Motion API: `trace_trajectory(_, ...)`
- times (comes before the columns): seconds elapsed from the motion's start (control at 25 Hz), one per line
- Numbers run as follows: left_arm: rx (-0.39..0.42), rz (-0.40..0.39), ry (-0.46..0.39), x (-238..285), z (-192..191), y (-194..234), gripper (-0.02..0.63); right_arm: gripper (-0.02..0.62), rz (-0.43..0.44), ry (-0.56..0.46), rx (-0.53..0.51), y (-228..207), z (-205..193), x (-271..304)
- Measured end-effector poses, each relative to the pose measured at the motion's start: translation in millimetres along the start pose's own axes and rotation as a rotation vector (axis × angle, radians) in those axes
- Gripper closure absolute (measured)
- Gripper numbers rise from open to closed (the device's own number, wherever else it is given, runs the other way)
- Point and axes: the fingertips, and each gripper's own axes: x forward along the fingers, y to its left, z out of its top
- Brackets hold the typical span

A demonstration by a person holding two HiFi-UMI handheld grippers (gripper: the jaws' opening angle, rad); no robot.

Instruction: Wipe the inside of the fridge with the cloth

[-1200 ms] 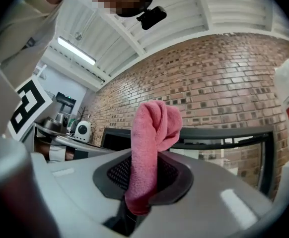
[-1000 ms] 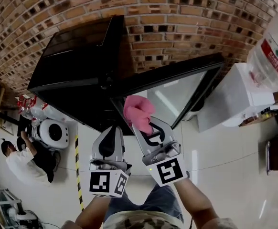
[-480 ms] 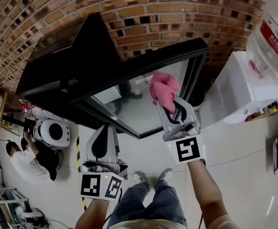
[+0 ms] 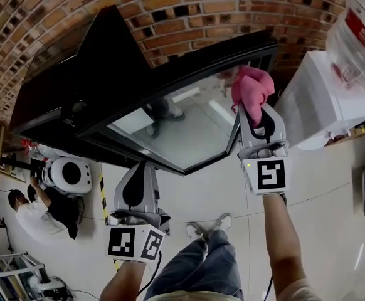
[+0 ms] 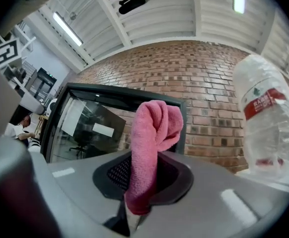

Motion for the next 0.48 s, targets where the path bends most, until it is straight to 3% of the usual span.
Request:
trace_trajectory(0.12,0.000,-0.043,-0.015,-2,1,2,0.591,0.534,-0.019,-0.043,0.014,20,17,-5)
trace_trajectory(0.28,0.005,-0.057,-0.063,-12,5,15,0.591,0.534,-0.001,-0.114,0.151,87,51,-31)
trace_trajectory(0.36,0.001,-0.040,-0.078,-17,4,29,0.591,0.534,0.034,-0.122,0.184,138,54,-41)
trace_trajectory(0.48,-0.018,-0.010,-0.079,-30,-4,52,0.591,0.534,0.149,-0.044,0.179,219,28,-43)
